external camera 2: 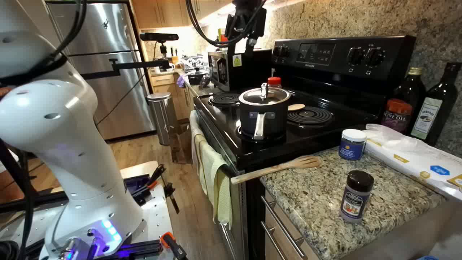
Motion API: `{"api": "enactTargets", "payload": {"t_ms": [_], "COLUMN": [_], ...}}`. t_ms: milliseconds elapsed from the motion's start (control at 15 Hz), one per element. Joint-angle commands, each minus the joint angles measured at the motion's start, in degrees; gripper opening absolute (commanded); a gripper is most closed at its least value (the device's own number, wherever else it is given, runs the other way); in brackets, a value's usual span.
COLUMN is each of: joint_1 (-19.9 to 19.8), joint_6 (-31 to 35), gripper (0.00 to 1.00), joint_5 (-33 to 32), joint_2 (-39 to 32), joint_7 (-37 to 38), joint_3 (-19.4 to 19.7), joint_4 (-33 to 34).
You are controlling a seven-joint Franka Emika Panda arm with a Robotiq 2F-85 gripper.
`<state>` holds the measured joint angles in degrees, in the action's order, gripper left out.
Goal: Uncover the pot and put the wooden spoon in it
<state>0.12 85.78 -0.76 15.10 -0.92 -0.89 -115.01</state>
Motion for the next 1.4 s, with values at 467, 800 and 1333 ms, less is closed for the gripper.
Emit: {"api": "enactTargets", "payload": {"t_ms": [467,800,1333], "joint_1": [2.6,3.8,2.5], "joint_6": [8.9,9.6,24.7], "gripper": [1.0,1.0,1.0], "joint_5": [1.7,2.7,7.0], "joint_2": [-10.6,-18.6,-17.5], "joint_7": [-13.9,-23.6,-33.6], "joint_3": [0.0,-1.4,-1.9], "joint_4": [7.1,12.4,3.9]}}
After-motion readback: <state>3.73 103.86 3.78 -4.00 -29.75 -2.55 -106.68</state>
